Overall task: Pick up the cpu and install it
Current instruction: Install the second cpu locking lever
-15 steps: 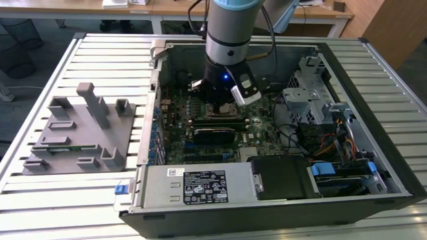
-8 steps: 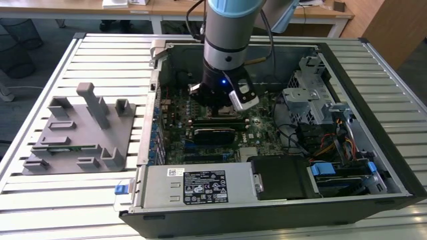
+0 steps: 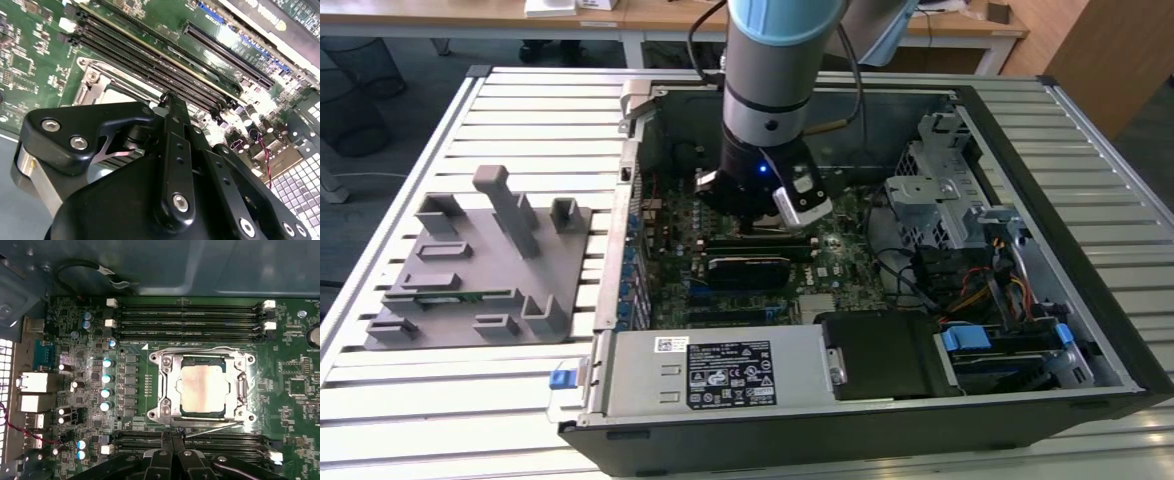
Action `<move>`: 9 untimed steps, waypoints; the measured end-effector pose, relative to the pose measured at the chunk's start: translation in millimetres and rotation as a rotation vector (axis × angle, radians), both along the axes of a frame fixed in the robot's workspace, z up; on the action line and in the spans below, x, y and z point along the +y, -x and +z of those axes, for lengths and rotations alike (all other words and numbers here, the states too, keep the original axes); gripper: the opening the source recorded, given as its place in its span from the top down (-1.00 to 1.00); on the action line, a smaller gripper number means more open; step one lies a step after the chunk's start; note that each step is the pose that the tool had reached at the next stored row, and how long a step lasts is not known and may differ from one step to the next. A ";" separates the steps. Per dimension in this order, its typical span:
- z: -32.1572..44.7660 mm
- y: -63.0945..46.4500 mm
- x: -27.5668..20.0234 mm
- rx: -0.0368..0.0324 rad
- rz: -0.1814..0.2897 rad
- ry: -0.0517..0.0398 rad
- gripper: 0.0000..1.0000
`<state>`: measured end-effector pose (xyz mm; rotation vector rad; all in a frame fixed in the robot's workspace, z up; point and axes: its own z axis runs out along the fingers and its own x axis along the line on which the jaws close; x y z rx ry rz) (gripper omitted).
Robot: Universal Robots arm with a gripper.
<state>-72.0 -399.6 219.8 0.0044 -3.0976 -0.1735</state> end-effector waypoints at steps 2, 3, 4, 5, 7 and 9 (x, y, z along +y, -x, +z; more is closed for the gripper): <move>-1.5 2.1 -0.6 0.0000 0.000 -0.0071 0.79; -2.4 3.0 -0.8 0.0000 0.000 -0.0103 0.79; -3.4 3.7 -1.2 0.0000 0.000 -0.0138 0.79; -4.3 4.1 -1.6 0.0000 0.000 -0.0174 0.79; -5.5 4.8 -3.0 -0.0001 0.000 -0.0261 0.79; -6.3 5.1 -4.7 0.0000 0.000 -0.0377 0.79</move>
